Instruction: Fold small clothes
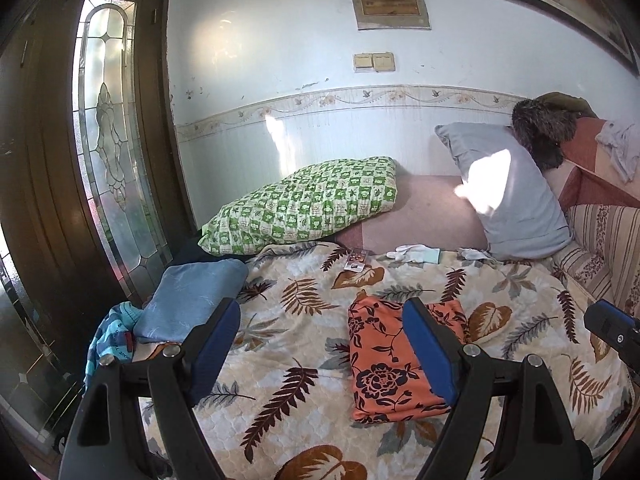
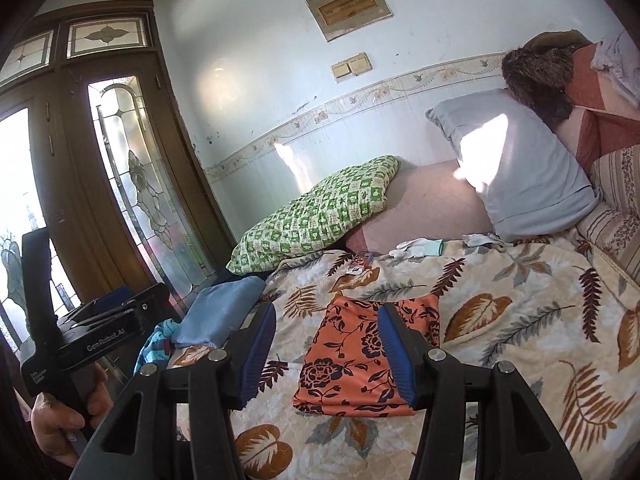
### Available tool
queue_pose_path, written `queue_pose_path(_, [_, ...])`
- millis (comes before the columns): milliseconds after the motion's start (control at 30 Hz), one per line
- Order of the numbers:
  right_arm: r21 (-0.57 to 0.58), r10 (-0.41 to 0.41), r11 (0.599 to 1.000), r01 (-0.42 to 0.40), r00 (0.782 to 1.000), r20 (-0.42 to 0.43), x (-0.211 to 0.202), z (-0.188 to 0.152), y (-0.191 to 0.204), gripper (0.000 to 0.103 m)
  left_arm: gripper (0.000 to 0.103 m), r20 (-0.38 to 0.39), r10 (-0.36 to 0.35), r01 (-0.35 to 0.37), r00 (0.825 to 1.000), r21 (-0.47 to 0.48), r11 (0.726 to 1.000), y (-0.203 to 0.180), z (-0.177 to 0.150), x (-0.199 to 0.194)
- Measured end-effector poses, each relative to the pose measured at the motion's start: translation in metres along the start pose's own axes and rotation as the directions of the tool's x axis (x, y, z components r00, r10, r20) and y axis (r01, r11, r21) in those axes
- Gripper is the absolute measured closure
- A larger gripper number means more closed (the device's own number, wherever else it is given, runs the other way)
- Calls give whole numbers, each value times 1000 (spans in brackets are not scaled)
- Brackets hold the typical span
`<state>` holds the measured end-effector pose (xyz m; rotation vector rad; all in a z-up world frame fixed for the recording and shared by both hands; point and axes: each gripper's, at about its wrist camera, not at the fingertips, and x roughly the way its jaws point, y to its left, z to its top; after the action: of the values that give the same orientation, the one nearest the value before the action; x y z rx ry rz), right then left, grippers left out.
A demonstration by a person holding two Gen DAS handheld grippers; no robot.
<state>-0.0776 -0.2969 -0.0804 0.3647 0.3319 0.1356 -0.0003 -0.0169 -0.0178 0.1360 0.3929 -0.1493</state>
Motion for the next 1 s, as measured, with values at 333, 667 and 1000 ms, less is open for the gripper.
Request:
queue_pose_path(333, [5,5,1000,-5,1000,-11,6,-6,0,46,19,-9,5,-5,1000,-6,1000,0,-1,5])
queue_pose_path(667, [-5,4,1000,-4,1000,-29,15,-11,3,46,1,43,62,-61,997,-10,998,1,-2,-3])
queue_pose_path(1000, [-41,-94,995,92,995,-35,18,-15,6,44,1,35,69,-69,997,-19,997,1,0,-9])
